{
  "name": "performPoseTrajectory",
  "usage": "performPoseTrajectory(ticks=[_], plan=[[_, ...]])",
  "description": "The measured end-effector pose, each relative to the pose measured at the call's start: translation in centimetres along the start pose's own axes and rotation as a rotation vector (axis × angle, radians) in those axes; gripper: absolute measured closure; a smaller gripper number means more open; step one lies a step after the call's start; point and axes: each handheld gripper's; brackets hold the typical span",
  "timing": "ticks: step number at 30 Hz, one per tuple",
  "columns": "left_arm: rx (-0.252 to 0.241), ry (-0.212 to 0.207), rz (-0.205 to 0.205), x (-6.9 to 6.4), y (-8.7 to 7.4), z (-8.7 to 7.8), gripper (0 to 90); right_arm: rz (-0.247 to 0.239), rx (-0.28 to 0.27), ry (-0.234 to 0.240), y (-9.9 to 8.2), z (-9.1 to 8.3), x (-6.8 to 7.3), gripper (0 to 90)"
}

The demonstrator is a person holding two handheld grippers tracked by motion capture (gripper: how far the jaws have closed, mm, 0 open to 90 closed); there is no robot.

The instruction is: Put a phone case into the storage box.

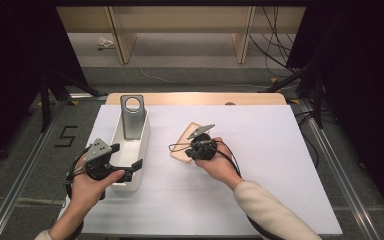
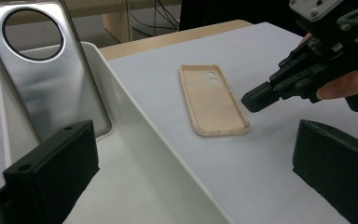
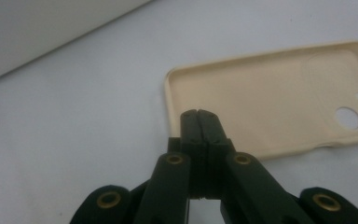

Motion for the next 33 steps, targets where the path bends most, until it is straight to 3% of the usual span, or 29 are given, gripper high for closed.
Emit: performPoseTrajectory(ticks=[12,33], plan=[[0.006,-0.006,0.005,-0.1,-0.1,0.1,0.0,0.023,0.067,-0.022,-0.4,1.9,-0.8,90.0],[0.008,-0.017,0.012,-0.4,-0.1,0.2,0.0,0.013,0.175,-0.041,-0.7,0.7,-1.4,90.0]])
Point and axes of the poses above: each handheld gripper's, and its own axes: z roughly forward along the jaws, y roughly out of its top, x roughly to its left, and after that the axes turned 7 degrees about y, right-handed
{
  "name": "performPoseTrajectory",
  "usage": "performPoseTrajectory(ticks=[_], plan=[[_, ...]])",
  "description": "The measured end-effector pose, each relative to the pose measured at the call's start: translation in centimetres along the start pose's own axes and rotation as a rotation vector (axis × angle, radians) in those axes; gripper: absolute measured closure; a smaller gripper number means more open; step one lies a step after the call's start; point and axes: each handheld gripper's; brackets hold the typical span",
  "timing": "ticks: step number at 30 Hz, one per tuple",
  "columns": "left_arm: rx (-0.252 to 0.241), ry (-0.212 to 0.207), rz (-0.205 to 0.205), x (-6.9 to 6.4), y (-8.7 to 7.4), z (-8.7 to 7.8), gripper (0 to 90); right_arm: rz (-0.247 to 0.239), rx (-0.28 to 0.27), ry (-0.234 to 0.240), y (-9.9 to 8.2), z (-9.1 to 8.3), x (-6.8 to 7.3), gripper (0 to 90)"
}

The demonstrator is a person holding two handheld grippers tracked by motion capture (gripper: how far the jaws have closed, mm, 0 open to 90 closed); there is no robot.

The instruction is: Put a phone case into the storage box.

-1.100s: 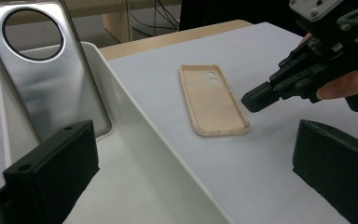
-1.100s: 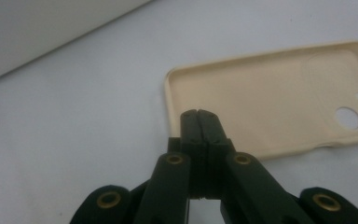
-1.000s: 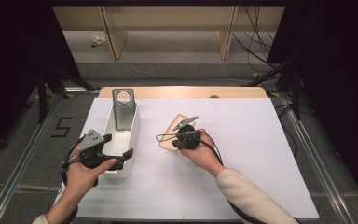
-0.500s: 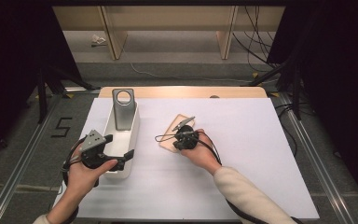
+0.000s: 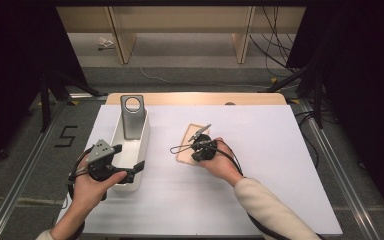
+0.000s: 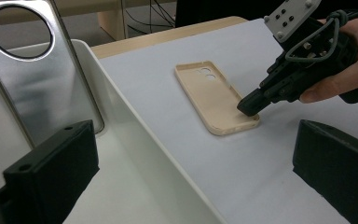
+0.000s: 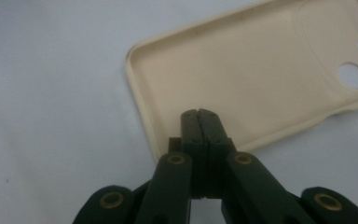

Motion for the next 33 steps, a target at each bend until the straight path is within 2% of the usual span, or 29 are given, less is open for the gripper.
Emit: performPoseTrajectory(ticks=[6,18,30,33], plan=[[0.002,-0.001,0.000,-0.1,0.0,0.0,0.0,-0.002,0.027,-0.019,-0.6,-0.7,-0.7,90.0],[0.006,-0.004,0.003,-0.2,-0.1,0.1,0.0,0.001,0.044,-0.046,-1.2,-1.3,-1.6,90.0],[0.002,-0.007,0.008,0.1,-0.1,0.1,0.0,0.010,0.033,-0.045,-1.3,-1.5,-1.7,88.3],[0.001,-0.011,0.011,0.1,-0.2,0.2,0.0,-0.005,0.009,-0.046,-1.3,-1.7,-1.6,85.6]])
Point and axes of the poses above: each handheld gripper's, and its own axes: z roughly forward along the jaws, y roughly out of its top, x roughly to its left, and after that the axes turned 7 degrees about y, right-handed
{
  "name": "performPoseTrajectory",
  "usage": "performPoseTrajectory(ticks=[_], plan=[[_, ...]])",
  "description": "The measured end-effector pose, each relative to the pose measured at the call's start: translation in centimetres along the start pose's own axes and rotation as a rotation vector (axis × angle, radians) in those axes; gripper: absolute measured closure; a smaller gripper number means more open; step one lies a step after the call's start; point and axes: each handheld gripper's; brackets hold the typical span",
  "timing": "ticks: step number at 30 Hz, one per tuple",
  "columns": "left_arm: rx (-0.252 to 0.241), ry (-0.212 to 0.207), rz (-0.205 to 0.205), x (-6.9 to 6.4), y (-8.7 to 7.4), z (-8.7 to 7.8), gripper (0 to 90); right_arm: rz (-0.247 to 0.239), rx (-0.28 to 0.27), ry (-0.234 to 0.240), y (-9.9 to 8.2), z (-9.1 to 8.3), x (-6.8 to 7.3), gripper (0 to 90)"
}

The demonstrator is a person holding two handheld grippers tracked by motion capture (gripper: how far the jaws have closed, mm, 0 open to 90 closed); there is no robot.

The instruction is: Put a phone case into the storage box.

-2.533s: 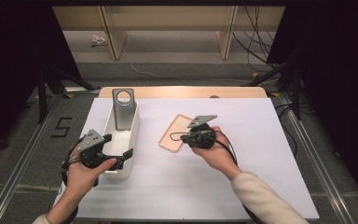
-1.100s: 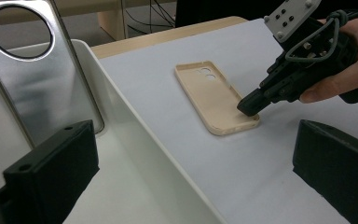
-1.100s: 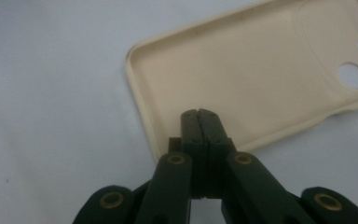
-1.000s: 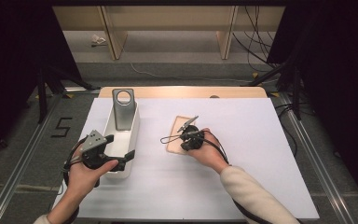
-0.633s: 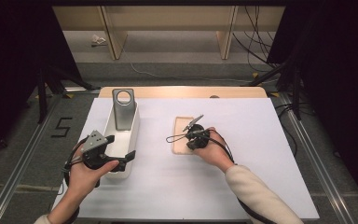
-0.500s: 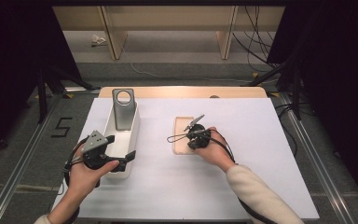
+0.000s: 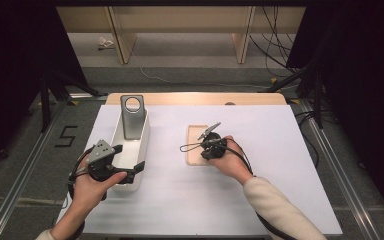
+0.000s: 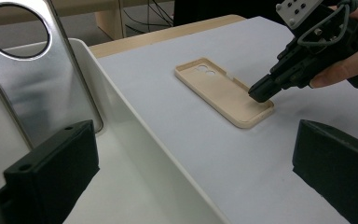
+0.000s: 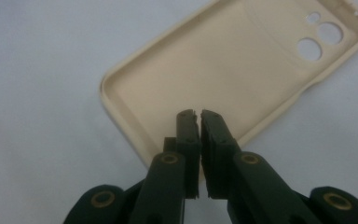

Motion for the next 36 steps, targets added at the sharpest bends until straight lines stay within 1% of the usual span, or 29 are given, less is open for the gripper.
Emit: performPoseTrajectory(ticks=[4,5,7,9,12,13,16,19,22,23,26,28,30,33,36], plan=[[0.002,0.000,0.021,-0.1,-0.1,0.0,0.0,-0.013,-0.040,0.002,-0.1,-0.6,0.1,75.8],[0.002,-0.001,0.025,-0.1,-0.1,-0.1,0.1,-0.021,-0.046,-0.001,-0.1,-0.8,0.2,71.2],[0.004,-0.004,0.027,-0.1,-0.1,-0.1,0.3,-0.051,-0.063,0.008,-0.2,-1.1,0.2,61.5],[0.006,-0.004,0.027,-0.1,-0.2,-0.1,0.4,-0.089,-0.057,-0.001,-0.3,-1.5,0.4,54.3],[0.002,-0.006,0.027,-0.1,-0.3,-0.2,0.7,-0.102,-0.064,0.003,-0.4,-1.9,0.4,38.5],[0.002,-0.007,0.028,-0.1,-0.4,-0.2,0.7,-0.120,-0.067,0.009,-0.5,-2.1,0.4,34.6],[0.004,-0.008,0.027,-0.2,-0.5,-0.2,0.8,-0.178,-0.075,0.011,-0.7,-2.4,0.5,27.4],[0.009,-0.011,0.027,-0.2,-0.6,-0.2,0.8,-0.200,-0.070,-0.006,-0.8,-2.6,0.5,19.2],[0.011,-0.014,0.027,-0.3,-0.6,-0.2,0.8,-0.230,-0.049,-0.013,-0.8,-2.6,0.7,18.9],[0.011,-0.014,0.028,-0.3,-0.6,-0.2,0.8,-0.241,-0.044,-0.005,-0.9,-2.5,0.7,18.6],[0.011,-0.014,0.028,-0.3,-0.7,-0.2,0.8,-0.275,-0.015,-0.007,-0.8,-2.4,1.0,18.8],[0.013,-0.014,0.028,-0.2,-0.7,-0.2,0.7,-0.289,0.008,-0.005,-0.7,-2.3,1.2,19.3],[0.013,-0.013,0.030,-0.2,-0.7,-0.2,0.7,-0.308,0.020,-0.006,-0.7,-2.2,1.3,19.9],[0.013,-0.012,0.031,-0.2,-0.7,-0.2,0.7,-0.328,0.044,-0.017,-0.6,-2.1,1.4,20.3],[0.015,-0.013,0.030,-0.2,-0.8,-0.2,0.7,-0.363,0.068,-0.027,-0.3,-1.9,1.5,21.4]])
Point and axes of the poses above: each handheld gripper's, and its own axes: z roughly forward along the jaws, y roughly out of its top, x roughly to its left, and after that the axes turned 7 degrees about y, right-handed
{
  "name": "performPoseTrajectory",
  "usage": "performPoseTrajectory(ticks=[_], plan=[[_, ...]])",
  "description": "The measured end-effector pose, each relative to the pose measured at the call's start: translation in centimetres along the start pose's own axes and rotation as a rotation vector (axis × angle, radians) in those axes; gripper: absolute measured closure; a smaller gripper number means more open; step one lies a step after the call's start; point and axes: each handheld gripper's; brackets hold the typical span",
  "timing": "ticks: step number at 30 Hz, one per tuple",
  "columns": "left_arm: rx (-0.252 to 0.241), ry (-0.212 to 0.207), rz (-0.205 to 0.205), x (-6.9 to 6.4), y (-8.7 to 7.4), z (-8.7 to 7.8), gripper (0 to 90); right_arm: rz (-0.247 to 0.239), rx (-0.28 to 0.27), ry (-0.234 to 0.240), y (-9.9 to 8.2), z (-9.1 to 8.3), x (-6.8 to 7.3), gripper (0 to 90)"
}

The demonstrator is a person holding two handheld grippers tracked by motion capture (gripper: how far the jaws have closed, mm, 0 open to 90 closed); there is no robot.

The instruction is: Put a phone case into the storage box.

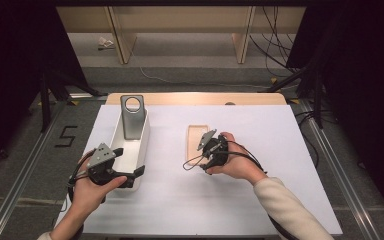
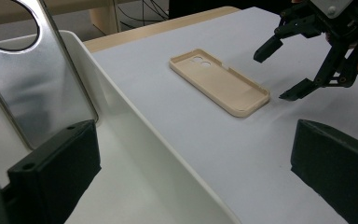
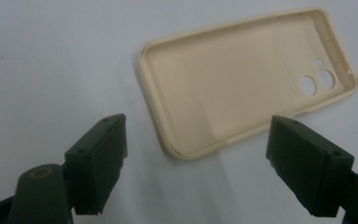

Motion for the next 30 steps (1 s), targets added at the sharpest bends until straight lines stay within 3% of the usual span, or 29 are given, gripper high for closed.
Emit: performPoseTrajectory(ticks=[17,30], plan=[[0.000,-0.004,-0.001,-0.1,0.0,0.1,0.7,-0.151,0.149,-0.036,1.8,1.8,-0.2,24.8],[0.004,-0.010,0.001,-0.2,0.0,0.2,0.7,-0.183,0.215,-0.030,2.6,2.8,0.1,27.9]])
Point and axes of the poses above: each handheld gripper's, and its own axes: z roughly forward along the jaws, y roughly out of its top, x roughly to its left, and after that the axes turned 7 degrees about y, right-handed
